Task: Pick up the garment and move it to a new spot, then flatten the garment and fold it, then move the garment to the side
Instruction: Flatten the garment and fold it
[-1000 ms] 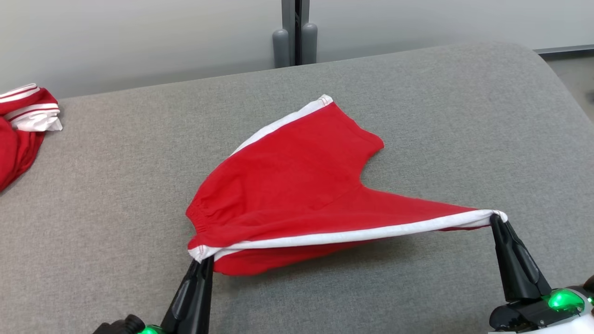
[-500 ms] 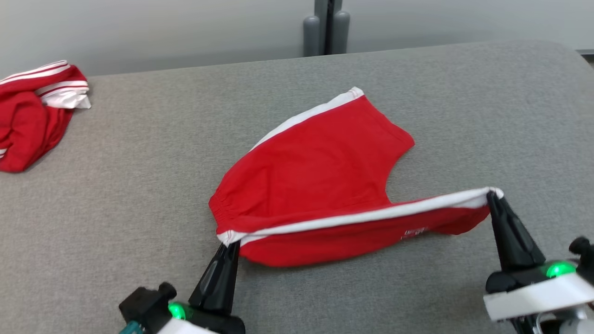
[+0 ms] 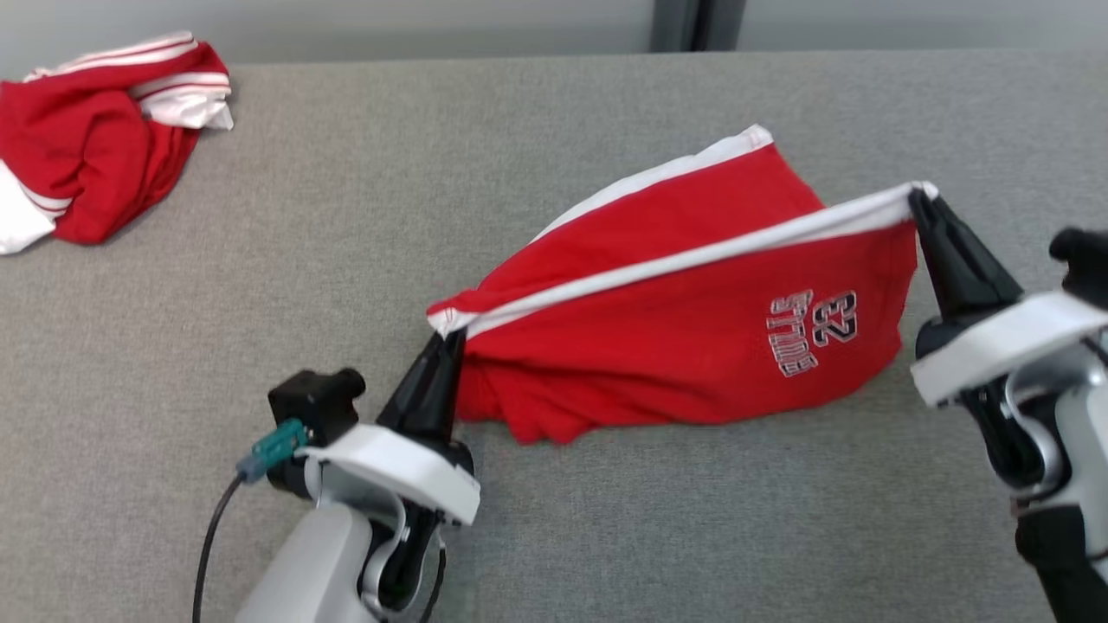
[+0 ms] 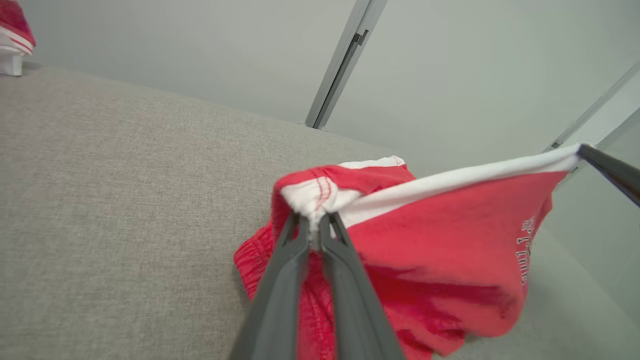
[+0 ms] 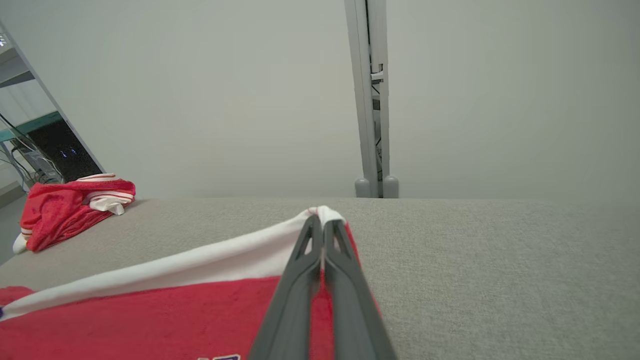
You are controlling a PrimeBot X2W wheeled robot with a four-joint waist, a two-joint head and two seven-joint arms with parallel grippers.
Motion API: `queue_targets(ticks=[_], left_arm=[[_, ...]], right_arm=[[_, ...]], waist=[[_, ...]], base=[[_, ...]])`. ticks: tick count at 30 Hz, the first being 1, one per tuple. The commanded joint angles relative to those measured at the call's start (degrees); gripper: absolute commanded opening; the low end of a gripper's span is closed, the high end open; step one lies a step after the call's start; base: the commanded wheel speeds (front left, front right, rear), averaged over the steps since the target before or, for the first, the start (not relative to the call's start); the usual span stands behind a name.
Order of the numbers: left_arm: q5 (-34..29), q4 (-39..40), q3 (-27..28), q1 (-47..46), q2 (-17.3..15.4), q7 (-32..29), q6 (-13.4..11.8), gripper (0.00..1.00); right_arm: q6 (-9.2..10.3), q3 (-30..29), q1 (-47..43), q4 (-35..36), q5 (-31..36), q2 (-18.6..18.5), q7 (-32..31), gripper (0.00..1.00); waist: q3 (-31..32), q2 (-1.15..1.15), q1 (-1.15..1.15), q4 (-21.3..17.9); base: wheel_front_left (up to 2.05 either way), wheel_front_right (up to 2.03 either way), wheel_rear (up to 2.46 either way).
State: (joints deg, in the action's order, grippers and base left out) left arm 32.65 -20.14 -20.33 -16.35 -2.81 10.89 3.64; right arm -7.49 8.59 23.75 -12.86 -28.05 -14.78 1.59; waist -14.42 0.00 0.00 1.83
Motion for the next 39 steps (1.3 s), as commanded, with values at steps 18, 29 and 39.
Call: queue_targets(ticks=[18,29,39], left_arm=[[9.61,-9.08,-9.57,-15.53,-0.22,2.85,-4.84,0.00],[10.95,-7.39,-14.81,-18.05,-0.22,3.73,-6.64,0.09],[7.39,-0.71,-16.41,-14.83,-1.58,4.24,-6.42,1.00]], right_arm=[[-0.01,13.63,28.98,-29.09,-5.30,-4.10,-0.09,0.00],[-0.01,21.70,37.77,-40.78,-8.77,-4.92,1.62,0.00],[-0.01,26.15,40.93,-47.67,-10.89,-4.96,6.03,1.00]], waist=[[-9.10,0.00,0.00,6.12],[-10.32,0.00,0.00,8.39],[-9.99,0.00,0.00,9.57]], base=[[0.00,0.00,0.00],[0.00,0.00,0.00],[0.00,0.00,0.00]])
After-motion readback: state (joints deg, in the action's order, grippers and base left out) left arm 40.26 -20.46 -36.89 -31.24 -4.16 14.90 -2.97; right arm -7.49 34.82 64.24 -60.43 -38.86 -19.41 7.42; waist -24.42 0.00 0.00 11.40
